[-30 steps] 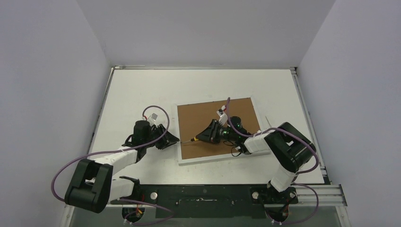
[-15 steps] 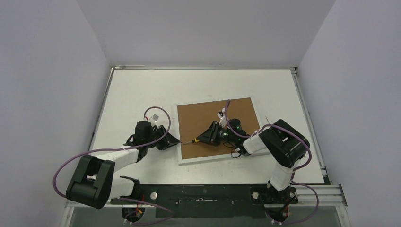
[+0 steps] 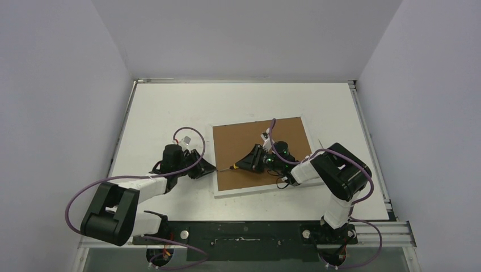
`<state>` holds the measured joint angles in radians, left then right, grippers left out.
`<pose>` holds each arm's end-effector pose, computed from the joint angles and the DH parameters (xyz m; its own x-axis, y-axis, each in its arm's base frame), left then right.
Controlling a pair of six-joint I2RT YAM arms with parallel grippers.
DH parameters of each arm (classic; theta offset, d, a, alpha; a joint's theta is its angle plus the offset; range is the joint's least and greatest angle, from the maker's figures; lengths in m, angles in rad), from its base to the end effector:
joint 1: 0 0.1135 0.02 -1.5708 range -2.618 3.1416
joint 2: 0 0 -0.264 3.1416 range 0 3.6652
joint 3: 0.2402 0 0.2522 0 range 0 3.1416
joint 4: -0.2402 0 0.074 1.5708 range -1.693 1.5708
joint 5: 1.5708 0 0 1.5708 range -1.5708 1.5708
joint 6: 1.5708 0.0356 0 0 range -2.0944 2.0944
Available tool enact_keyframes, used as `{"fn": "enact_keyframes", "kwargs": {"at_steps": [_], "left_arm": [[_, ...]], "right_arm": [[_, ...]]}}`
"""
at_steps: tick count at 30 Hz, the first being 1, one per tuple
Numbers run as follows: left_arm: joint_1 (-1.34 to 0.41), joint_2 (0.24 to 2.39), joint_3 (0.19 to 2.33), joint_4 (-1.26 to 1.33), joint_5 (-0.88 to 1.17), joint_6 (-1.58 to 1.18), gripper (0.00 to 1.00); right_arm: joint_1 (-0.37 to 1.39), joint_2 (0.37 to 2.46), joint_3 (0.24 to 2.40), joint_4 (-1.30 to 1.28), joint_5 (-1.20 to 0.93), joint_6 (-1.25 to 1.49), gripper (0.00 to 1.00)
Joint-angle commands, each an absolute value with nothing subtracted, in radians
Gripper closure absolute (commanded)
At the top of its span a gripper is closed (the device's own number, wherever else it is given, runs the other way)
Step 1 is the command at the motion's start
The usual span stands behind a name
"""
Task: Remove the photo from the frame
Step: Release the photo frame item from the photo frame.
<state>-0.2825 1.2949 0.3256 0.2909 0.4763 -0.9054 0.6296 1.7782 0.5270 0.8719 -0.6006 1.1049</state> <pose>0.2052 -0.0766 0.1332 -0.8367 -0.4851 -0.2543 -0.1095 0.6031 -0.7901 0.2341 0.1954 0.1199 -0.9475 0.2216 -0.2303 -0.1414 0.3555 0.9239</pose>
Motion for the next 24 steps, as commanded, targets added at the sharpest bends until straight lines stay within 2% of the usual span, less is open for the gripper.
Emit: {"fn": "enact_keyframes", "kwargs": {"at_steps": [1,13,18,24], "left_arm": [[-0.287,1.33,0.338,0.285,0.438,-0.868,0.79],[-0.285,1.288,0.377,0.138,0.362,-0.833,0.81],[-0.284,1.233,0.392,0.056,0.33,-0.812,0.77],[-0.282,1.255,0.376,0.136,0.408,-0.832,0.75]], "right_arm": [[0.632,1.779,0.559,0.862,-0.55,1.052,0.95],[0.651,1.795,0.587,0.82,-0.541,1.043,0.95],[0.656,1.796,0.586,0.819,-0.547,1.047,0.95],[0.659,1.801,0.591,0.807,-0.557,1.05,0.95]]}}
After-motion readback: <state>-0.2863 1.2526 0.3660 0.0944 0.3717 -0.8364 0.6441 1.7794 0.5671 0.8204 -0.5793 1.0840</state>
